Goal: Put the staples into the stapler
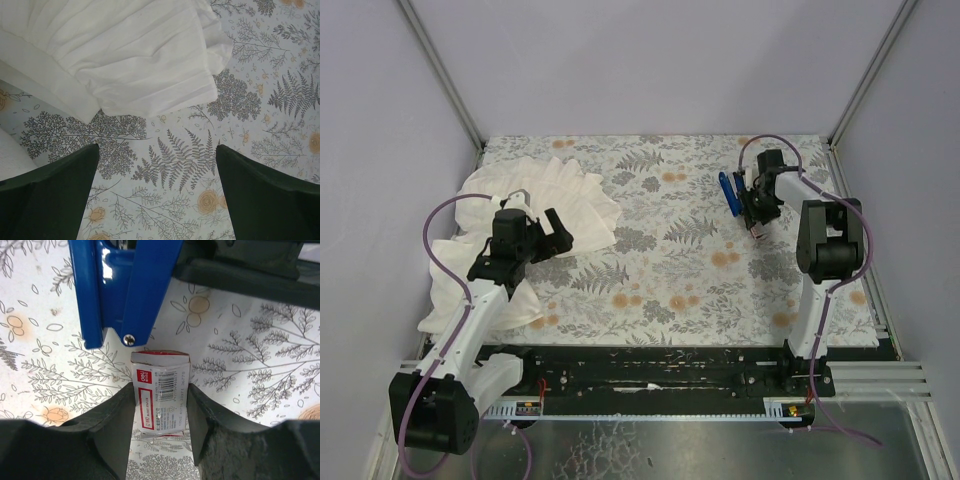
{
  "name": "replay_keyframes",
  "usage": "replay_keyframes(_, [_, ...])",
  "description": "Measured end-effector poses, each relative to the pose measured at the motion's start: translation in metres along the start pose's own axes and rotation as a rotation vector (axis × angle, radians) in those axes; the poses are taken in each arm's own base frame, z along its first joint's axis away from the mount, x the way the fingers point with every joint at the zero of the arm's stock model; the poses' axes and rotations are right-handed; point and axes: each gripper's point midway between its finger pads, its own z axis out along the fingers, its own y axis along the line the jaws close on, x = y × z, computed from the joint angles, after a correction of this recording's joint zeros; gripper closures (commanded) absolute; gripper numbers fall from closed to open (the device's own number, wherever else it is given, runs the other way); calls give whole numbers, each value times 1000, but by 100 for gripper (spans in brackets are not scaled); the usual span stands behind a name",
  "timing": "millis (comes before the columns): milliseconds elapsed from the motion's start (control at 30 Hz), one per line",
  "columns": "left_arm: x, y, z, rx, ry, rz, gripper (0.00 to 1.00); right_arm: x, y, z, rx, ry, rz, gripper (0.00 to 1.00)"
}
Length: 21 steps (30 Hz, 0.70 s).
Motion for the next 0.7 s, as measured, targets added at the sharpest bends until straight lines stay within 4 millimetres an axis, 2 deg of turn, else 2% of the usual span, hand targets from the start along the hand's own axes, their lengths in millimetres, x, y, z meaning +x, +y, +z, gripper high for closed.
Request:
replay_keyframes(233, [-4, -2, -4, 8, -20, 1, 0, 8, 2, -13, 10, -3, 18, 50])
replay_keyframes(333, [-6, -3, -4, 10, -26, 2, 0, 5, 7, -31, 10, -34, 23, 50])
replay_keyframes(433, [-6, -3, -4, 11, -26, 2, 0, 1, 24, -53, 5, -76, 5, 51])
replay_keyframes(533, [-7, -3, -4, 12, -29, 2, 0, -5, 65, -71, -29, -118, -66, 51])
replay_keyframes(700, [-8, -2, -4, 3, -33, 2, 0, -2, 176, -79, -158, -140, -271, 51])
